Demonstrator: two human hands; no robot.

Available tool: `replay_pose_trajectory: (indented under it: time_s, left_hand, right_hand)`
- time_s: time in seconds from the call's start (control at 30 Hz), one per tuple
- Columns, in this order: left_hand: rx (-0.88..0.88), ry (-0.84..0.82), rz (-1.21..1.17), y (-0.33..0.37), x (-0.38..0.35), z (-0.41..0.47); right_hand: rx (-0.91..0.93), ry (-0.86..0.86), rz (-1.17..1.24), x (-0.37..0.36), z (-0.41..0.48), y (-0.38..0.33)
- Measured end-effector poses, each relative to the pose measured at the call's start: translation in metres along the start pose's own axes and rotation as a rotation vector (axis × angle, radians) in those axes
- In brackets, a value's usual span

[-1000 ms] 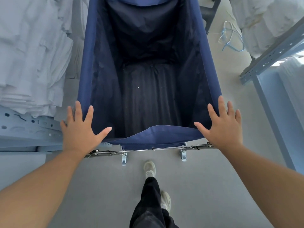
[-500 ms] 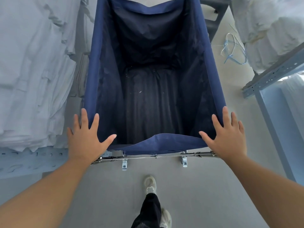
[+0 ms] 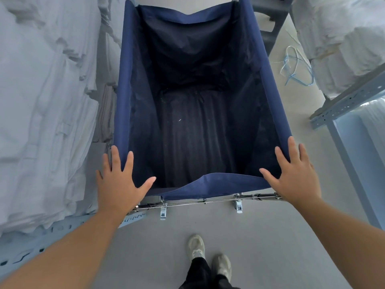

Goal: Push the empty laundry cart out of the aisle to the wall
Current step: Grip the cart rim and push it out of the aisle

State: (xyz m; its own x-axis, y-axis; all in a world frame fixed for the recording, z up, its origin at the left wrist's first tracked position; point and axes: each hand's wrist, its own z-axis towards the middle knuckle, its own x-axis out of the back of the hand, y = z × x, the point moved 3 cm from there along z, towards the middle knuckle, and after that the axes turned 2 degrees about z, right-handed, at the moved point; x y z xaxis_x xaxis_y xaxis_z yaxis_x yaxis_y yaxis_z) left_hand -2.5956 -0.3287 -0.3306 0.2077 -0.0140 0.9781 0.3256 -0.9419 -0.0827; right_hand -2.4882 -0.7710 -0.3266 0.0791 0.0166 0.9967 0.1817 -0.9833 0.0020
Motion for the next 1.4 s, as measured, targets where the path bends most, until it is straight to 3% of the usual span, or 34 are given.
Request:
replay_pose_trajectory:
  time_s: [1.4]
  left_hand:
    - [0.038,0.037,-0.031,0.029,0.032,0.153]
  right_hand:
    - [0.024,-0.023,-0.017,0.011,0.165,0.006]
